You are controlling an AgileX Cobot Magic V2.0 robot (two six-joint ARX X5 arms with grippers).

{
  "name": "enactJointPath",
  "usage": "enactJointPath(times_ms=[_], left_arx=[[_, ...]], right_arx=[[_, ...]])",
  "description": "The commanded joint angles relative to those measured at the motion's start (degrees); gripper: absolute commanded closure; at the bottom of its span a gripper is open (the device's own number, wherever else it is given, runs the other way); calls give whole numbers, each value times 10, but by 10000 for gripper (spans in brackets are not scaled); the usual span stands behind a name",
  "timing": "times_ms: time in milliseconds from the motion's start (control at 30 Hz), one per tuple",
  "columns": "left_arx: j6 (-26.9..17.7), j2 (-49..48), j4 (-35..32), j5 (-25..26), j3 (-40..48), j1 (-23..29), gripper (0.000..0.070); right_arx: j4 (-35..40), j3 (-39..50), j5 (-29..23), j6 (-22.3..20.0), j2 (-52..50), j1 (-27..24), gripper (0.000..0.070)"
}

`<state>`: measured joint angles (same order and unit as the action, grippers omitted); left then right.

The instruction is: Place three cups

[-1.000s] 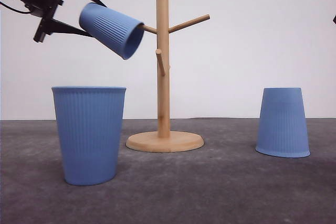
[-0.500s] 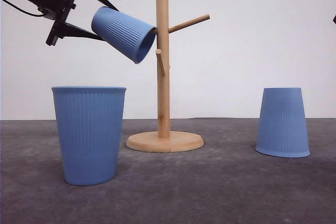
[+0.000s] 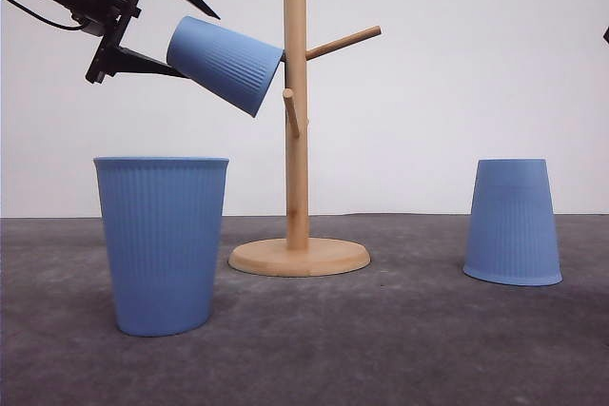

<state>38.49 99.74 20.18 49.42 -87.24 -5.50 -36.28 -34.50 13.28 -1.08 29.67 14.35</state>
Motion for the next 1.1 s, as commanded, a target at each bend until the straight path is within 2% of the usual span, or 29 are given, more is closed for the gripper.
enactJointPath(times_ms=[0,233,333,500,700,733,833,933,1067], left_arx=[[-11,11,-5,1,-14,0,130],[-25,10,-2,14,-14,6,130],[-54,2,15,27,-14,12,130],[-123,-27,76,17,-14,24,130],[-237,-88,182,-56,-14,26,148],[-256,-101,202,-72,-14,26,166],[-301,-138,249,-119,-14,23,295],[-327,-172,283,-161,-12,15,352],[-340,-224,297,-220,9,4,355]], right_arx=[[7,-8,-2,5,2,2,253],[7,-8,-2,5,2,2,253],[7,-8,-2,5,2,2,253],[7,-8,-2,5,2,2,253],[7,-8,-2,5,2,2,253],[7,-8,-2,5,2,2,253],[7,-8,-2,5,2,2,253],[7,-8,-2,6,2,2,253],[7,-8,-2,6,2,2,253]])
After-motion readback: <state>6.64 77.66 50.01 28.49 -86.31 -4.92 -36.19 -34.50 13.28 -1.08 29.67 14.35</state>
